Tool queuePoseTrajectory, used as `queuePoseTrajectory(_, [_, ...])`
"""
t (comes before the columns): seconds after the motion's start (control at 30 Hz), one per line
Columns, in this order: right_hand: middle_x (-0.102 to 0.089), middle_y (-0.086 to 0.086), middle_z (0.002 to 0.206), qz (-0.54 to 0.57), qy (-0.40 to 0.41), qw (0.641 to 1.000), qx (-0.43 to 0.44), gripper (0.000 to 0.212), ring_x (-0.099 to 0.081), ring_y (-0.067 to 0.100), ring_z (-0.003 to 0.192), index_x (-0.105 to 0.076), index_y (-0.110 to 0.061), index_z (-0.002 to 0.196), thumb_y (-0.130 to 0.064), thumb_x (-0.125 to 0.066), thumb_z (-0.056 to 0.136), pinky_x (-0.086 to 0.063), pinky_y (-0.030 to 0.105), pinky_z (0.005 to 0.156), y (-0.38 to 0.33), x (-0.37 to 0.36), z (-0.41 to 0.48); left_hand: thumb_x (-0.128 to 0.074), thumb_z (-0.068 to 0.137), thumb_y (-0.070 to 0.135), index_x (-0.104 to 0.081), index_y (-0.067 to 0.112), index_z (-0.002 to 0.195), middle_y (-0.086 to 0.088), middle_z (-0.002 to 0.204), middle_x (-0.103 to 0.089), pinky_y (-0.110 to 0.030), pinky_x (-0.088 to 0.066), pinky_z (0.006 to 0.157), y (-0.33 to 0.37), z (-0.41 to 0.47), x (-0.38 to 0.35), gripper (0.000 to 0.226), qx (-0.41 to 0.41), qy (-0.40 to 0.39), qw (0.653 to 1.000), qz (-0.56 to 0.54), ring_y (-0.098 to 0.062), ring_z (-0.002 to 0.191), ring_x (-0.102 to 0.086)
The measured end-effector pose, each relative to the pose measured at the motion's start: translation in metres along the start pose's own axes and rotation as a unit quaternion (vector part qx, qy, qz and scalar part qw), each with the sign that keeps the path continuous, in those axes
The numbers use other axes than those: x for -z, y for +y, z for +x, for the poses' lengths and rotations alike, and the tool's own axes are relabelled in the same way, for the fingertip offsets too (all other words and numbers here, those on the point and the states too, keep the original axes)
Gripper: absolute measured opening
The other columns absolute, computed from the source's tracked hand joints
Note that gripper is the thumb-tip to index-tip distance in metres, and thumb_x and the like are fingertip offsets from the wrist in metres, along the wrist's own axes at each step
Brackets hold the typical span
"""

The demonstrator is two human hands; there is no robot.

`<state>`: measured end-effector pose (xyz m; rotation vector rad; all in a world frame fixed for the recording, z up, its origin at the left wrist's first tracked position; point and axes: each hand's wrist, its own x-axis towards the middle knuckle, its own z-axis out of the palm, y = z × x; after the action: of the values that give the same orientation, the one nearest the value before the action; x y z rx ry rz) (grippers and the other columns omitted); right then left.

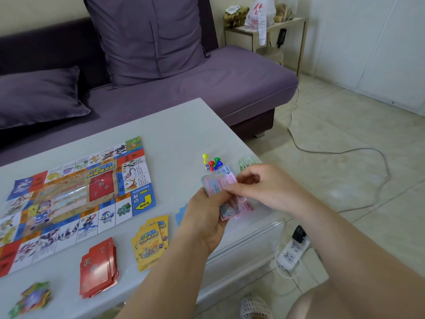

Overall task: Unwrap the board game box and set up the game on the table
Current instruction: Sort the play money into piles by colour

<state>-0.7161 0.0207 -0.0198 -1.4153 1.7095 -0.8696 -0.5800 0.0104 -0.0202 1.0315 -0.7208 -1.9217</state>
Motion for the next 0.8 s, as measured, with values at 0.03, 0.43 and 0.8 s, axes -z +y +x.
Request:
queuePoseTrajectory(0.03, [-0.07,-0.009,0.081,0.017,-0.007,1.0,-0.007,0.027,-0.065,0.001,0.073,-0.069,-0.024,0.09,-0.044,-0.076,0.073,-0.05,0.017,0.065,-0.001,-0.001,0.002,-0.046,0.091,-0.005,-0.061,0.003,0.097,-0.011,0.077,-0.073,-0.025,-0.058,0.058,0.0,-0.001,0.0,0.018,-0.001,-0.005,1.0,-0.004,-0.017,0.063,-0.07])
queuePoseTrajectory(0.43, [-0.069,-0.003,0.083,0.0,0.02,0.999,-0.031,0.014,-0.057,-0.006,0.05,-0.064,-0.023,0.093,-0.021,-0.072,0.082,-0.037,0.01,0.044,0.004,-0.005,0.012,-0.043,0.096,0.0,-0.061,0.007,0.098,-0.006,0.073,-0.072,-0.031,-0.048,0.057,0.008,0.0,0.027,0.019,-0.007,0.075,0.996,0.056,-0.018,0.065,-0.066])
queuePoseTrajectory(0.8, [-0.066,-0.006,0.085,0.002,-0.002,1.0,0.011,0.024,-0.06,0.001,0.073,-0.064,-0.024,0.089,-0.043,-0.072,0.078,-0.039,0.009,0.057,-0.015,-0.025,0.007,-0.052,0.091,0.0,-0.06,0.01,0.094,-0.007,0.069,-0.072,-0.03,-0.054,0.059,0.011,0.004,0.024,0.013,-0.004,0.07,0.997,0.024,-0.016,0.059,-0.069])
